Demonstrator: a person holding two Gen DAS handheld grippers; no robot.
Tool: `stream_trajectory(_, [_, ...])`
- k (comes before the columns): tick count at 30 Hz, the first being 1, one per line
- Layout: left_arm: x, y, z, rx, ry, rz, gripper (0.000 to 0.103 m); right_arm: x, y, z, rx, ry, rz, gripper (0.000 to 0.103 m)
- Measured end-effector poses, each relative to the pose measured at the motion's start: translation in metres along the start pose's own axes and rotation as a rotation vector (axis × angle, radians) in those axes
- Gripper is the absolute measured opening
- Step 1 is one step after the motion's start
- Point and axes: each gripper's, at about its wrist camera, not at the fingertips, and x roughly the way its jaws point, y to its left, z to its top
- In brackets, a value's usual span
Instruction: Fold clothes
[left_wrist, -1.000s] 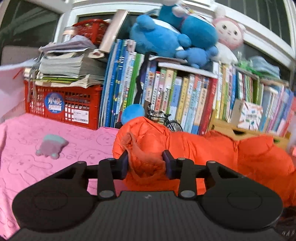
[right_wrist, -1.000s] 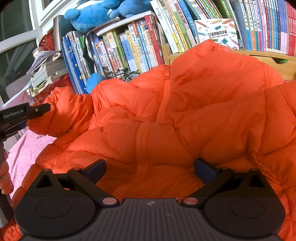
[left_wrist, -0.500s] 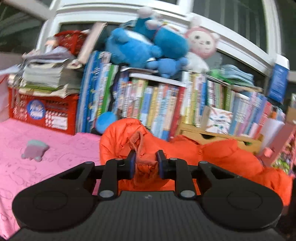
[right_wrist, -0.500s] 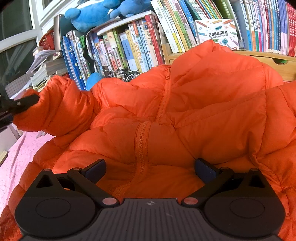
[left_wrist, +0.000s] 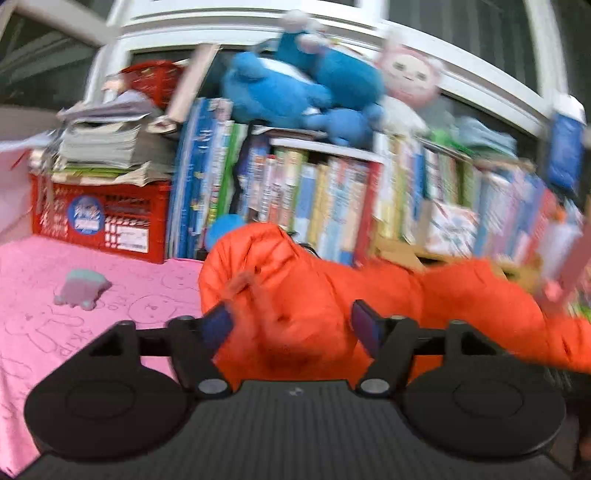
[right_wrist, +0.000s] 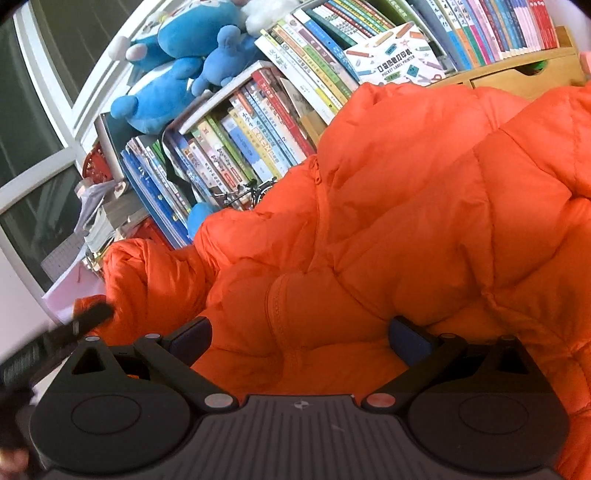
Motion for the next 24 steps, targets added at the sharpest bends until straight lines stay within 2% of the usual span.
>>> stream_trajectory(2, [0.012, 0.004, 0.001, -0.039, 0.036, 0.017, 0.039, 0.000, 0.000, -0.001, 0.003, -0.001, 0.002, 0.103])
stream_trajectory(5, [0.012, 0.011, 0.001, -0.065, 0.036, 0.043, 0.018, 0.000, 0.000, -0.001, 0.006, -0.002, 0.005, 0.103])
stream_trajectory(10, [-0.011, 0.042, 0.025, -0.058, -0.111, 0.195, 0.016, -0.001, 0.000, -0.002, 0.009, -0.004, 0.007, 0.103])
stream_trajectory(15, [-0.022, 0.085, 0.065, 0.011, -0.197, 0.347, 0.015, -0.001, 0.000, -0.002, 0.009, -0.002, 0.008, 0.103])
stream_trajectory(20, [-0.022, 0.118, 0.103, 0.152, -0.261, 0.516, 0.015, -0.001, -0.001, -0.002, 0.011, -0.001, 0.010, 0.103])
stream_trajectory(24, [-0.009, 0.153, 0.120, 0.197, -0.250, 0.629, 0.016, -0.002, -0.001, -0.003, 0.015, -0.002, 0.014, 0.103])
